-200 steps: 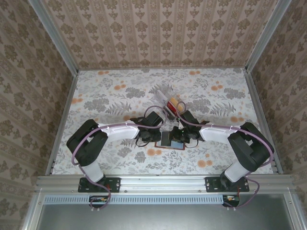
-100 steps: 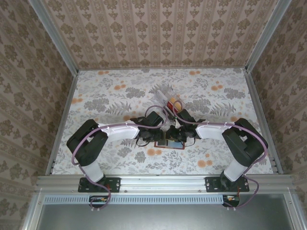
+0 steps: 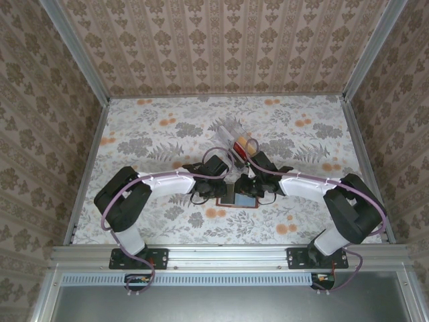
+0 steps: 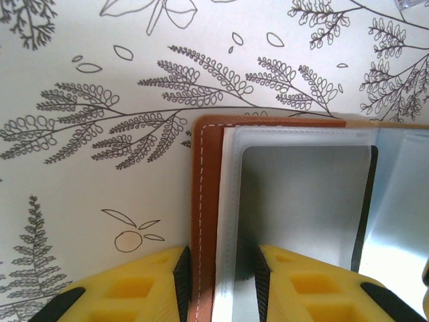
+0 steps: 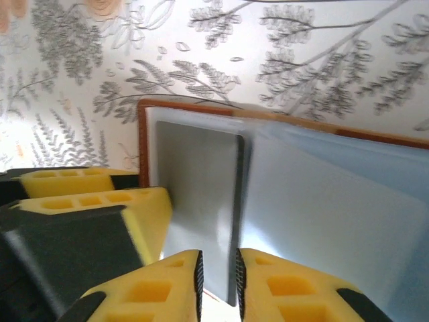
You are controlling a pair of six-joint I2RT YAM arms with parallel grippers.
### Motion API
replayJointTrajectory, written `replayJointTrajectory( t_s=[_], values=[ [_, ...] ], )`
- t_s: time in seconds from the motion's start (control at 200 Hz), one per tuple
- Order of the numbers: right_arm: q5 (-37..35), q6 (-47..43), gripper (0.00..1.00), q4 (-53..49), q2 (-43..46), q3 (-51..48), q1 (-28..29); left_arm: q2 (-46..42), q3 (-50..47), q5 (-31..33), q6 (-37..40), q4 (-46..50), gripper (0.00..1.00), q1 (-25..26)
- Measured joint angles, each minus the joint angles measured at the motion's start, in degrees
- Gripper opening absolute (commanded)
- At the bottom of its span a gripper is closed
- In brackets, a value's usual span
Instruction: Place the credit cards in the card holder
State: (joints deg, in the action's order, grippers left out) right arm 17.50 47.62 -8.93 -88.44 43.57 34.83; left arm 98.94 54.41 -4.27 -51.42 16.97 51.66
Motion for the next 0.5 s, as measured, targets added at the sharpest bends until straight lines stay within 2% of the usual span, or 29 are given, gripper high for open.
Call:
replayJointTrajectory(
  t_s=[0.19,0.5],
  values=[
    [-5.35,-1.07,0.14,-6.58,-1.4,0.7,0.0,0.0,0.0,0.0,0.0,0.02,0.32,0.0],
    [-11.65,-2.6,0.18,-12.85,0.39,1.49,-0.04,0.0,0.0,0.0,0.0,0.0,0.32,0.0]
  ],
)
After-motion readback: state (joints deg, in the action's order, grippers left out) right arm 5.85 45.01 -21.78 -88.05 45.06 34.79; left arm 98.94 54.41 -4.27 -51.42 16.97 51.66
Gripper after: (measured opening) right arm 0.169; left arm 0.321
